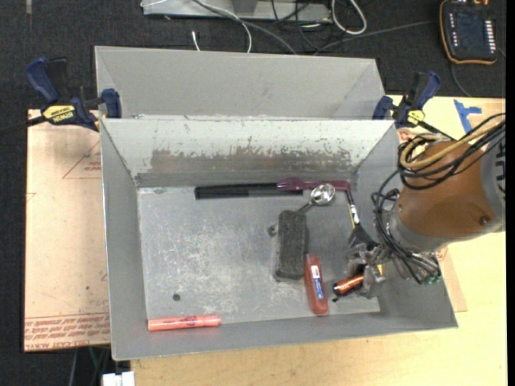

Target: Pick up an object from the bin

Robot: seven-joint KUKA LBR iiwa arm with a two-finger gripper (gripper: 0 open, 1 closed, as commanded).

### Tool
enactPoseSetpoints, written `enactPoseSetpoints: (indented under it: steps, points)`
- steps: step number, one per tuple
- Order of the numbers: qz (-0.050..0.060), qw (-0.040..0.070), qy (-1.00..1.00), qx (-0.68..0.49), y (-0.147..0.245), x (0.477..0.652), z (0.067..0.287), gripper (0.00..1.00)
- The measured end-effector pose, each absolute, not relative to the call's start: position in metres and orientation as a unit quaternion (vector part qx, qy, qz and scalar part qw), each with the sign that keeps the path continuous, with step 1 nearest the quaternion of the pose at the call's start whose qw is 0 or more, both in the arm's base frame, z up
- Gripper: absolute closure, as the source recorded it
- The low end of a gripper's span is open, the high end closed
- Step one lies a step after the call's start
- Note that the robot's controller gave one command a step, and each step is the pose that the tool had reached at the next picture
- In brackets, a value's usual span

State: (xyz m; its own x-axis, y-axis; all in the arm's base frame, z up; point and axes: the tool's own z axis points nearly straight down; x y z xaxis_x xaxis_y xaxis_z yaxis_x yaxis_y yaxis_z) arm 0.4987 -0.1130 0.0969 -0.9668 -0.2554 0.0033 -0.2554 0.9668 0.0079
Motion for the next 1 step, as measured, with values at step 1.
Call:
enactPoseSetpoints:
  steps: [1]
  points:
    - [-0.003,-0.001,-0.992,0.128,-0.1134,0.5008,0.1451,1.00]
